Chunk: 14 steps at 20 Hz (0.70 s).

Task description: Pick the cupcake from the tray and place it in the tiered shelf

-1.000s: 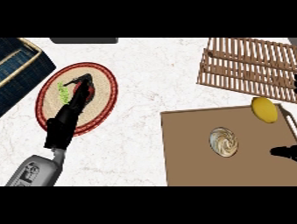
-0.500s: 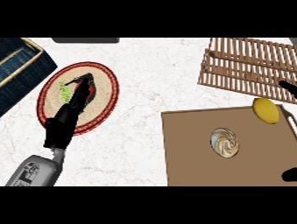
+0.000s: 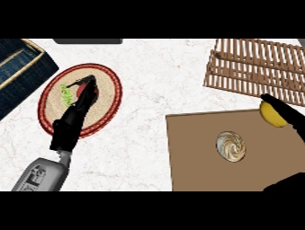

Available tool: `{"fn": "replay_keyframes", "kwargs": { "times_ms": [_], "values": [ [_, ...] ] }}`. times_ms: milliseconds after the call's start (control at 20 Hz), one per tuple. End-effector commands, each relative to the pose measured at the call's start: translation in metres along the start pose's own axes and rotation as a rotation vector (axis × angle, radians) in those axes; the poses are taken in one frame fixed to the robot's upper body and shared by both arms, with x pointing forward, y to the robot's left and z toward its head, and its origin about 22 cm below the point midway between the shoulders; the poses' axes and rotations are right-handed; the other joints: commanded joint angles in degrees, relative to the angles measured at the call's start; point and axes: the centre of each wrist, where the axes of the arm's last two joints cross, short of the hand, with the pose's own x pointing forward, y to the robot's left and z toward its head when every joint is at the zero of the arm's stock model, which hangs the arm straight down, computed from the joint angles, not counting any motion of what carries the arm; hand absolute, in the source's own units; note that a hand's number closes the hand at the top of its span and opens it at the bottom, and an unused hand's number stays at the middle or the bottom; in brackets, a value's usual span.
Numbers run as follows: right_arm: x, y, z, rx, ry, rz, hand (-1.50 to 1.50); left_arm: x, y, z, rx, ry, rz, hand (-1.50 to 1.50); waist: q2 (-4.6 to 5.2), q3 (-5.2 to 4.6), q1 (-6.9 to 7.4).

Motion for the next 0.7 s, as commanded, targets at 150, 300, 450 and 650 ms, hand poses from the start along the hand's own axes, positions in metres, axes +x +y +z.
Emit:
{"fn": "replay_keyframes", "kwargs": {
  "times_ms": [150, 300, 450, 650],
  "values": [
    [0.019, 0.024, 0.027, -0.041, 0.004, 0.021, -1.5, -0.006, 0.007, 0.0, 0.004, 0.012, 0.015, 0.0, -0.04, 0.02, -0.3],
    [0.007, 0.018, -0.001, -0.051, 0.021, 0.012, -1.5, -0.005, 0.007, -0.001, 0.029, 0.006, -0.001, 0.0, 0.02, 0.03, -0.06],
    [0.019, 0.019, 0.021, -0.043, 0.024, 0.013, -1.5, 0.006, 0.019, 0.007, -0.01, -0.01, -0.002, 0.0, -0.03, 0.03, -0.07],
    [0.016, 0.024, -0.006, -0.026, 0.038, 0.022, -1.5, -0.016, 0.015, 0.01, 0.006, -0.001, 0.003, 0.0, 0.04, 0.02, 0.03]
  ]
}}
